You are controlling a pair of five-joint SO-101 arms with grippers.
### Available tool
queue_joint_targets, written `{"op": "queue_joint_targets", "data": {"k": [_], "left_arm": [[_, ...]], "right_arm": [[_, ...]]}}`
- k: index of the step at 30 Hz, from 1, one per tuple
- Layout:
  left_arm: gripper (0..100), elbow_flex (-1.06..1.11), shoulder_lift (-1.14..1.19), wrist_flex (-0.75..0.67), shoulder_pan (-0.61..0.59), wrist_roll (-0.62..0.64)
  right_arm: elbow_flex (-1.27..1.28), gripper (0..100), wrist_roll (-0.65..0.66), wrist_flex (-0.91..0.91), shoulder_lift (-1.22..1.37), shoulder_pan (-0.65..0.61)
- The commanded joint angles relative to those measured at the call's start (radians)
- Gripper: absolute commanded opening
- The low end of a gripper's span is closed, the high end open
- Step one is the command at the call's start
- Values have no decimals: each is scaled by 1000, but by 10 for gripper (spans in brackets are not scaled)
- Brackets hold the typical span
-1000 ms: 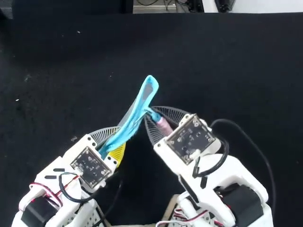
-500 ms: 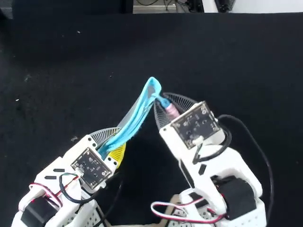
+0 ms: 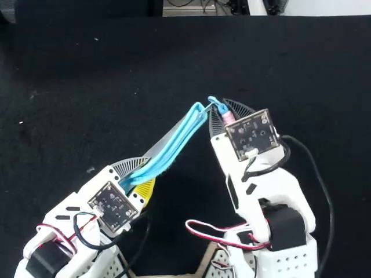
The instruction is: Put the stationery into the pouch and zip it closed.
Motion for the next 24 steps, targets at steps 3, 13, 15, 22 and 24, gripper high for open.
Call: {"op": "queue_joint_targets", "data": {"k": [3, 13, 15, 22, 24], "left_arm": [[29, -12, 0, 38, -16, -8], [29, -12, 0, 43, -16, -8], [29, -12, 0, 44, -18, -8], [29, -12, 0, 43, -18, -8], [29, -12, 0, 41, -18, -8]], "right_arm": [[12, 10, -5, -61, 2, 106], [58, 10, -3, -66, 4, 106], [58, 10, -3, -66, 4, 107], [67, 10, -5, -66, 101, 209], [65, 10, -5, -66, 128, 219]]}}
